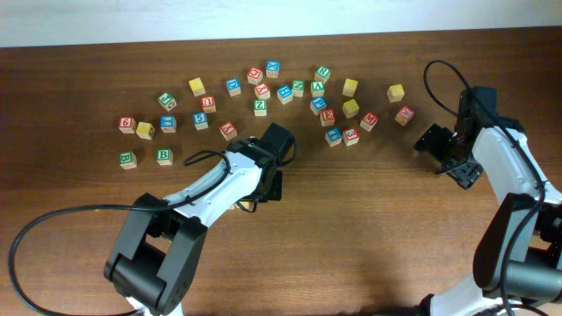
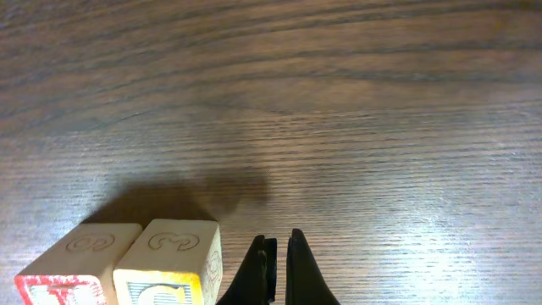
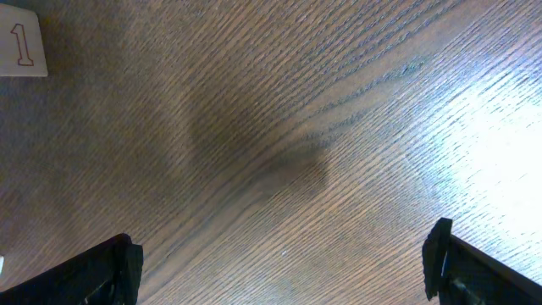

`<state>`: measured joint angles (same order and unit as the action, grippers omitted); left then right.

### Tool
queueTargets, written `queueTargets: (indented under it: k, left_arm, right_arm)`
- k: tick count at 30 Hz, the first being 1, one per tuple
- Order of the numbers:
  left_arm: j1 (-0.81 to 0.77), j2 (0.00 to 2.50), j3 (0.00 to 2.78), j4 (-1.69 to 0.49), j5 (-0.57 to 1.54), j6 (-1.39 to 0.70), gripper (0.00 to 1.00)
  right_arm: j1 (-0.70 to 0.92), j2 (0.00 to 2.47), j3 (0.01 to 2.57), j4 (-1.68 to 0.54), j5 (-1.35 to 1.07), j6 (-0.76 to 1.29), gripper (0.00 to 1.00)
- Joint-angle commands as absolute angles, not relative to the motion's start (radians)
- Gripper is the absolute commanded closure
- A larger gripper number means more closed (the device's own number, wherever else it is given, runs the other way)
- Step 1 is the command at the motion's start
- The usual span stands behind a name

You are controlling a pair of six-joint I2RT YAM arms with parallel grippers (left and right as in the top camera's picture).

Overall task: Spell out ICRA
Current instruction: 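Push the C block leftward against the I block with the left gripper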

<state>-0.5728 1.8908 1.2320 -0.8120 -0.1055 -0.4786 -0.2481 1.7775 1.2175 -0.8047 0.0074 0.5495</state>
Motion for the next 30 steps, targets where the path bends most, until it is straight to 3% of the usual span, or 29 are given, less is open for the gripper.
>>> queueTargets:
  k: [1,4,30]
  left_arm:
    - [-0.569,1.903,1.225,-0.796,-0.030,-0.360,1.00]
    - [-0.569,1.903,1.225,-0.793,0.041,-0.289,1.00]
    - [-0.569,1.903,1.225,-0.793,0.041,-0.290,1.00]
  right_arm:
    - [-0.249,1.757,1.231,-0.804,0.015,0.551,0.01]
    - [-0.249,1.757,1.231,-0.804,0.015,0.551,0.02]
    - [-0.249,1.757,1.231,-0.804,0.015,0.551,0.02]
